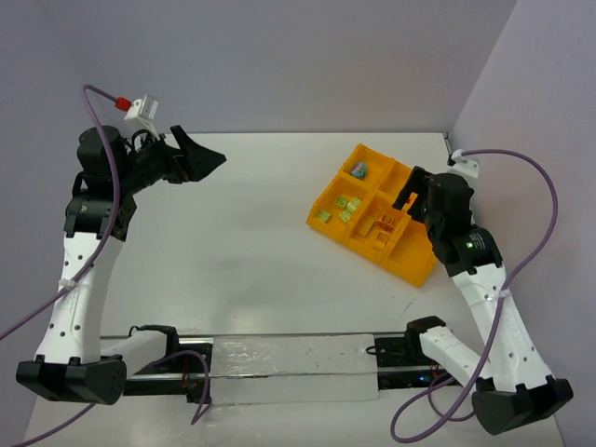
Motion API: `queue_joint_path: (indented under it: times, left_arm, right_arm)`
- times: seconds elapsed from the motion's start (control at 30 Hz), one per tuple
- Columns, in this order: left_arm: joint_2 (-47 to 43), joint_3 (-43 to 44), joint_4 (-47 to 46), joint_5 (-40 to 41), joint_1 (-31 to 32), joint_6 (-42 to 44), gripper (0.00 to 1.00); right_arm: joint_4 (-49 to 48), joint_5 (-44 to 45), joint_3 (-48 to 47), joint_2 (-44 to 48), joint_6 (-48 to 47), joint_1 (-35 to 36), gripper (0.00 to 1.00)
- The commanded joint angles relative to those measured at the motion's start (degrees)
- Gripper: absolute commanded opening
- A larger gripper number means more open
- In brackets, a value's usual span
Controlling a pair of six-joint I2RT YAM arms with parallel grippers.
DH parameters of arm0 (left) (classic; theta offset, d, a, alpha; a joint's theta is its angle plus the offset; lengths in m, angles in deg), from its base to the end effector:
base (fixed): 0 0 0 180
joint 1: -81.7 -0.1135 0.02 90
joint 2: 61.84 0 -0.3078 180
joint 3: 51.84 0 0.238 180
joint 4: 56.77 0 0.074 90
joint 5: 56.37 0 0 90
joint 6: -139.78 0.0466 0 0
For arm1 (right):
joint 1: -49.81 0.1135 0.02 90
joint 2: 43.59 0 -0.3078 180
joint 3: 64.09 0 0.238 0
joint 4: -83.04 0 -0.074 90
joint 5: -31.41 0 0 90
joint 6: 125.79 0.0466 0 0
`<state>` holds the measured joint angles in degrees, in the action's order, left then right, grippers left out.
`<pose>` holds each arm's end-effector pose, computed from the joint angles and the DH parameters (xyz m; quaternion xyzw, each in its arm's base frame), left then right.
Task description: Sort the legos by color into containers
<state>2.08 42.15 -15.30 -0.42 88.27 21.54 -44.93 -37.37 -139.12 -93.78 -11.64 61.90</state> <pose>0.1967 -0.0489 0.4870 0.0430 0.7616 -0.3974 0.5101 0.1437 0.0135 0.3963 0.1835 0.8242 0.0099 0.5356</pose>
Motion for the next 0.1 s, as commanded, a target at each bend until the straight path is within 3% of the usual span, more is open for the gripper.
queue_joint_path:
  times: [0.0,0.07]
  left_arm:
    - [-0.44,-1.05,-0.57,0.88,-0.42,-1.58,0.99]
    - [-0.70,-1.37,-0.88,0.42,-0.42,-1.87,0.99]
  right_arm:
    - [2.45,3.74,0.79,3.50,1.37,-0.23,0.91]
    - [2.57,4.12,1.36,4.91,1.34,-0.20,0.91]
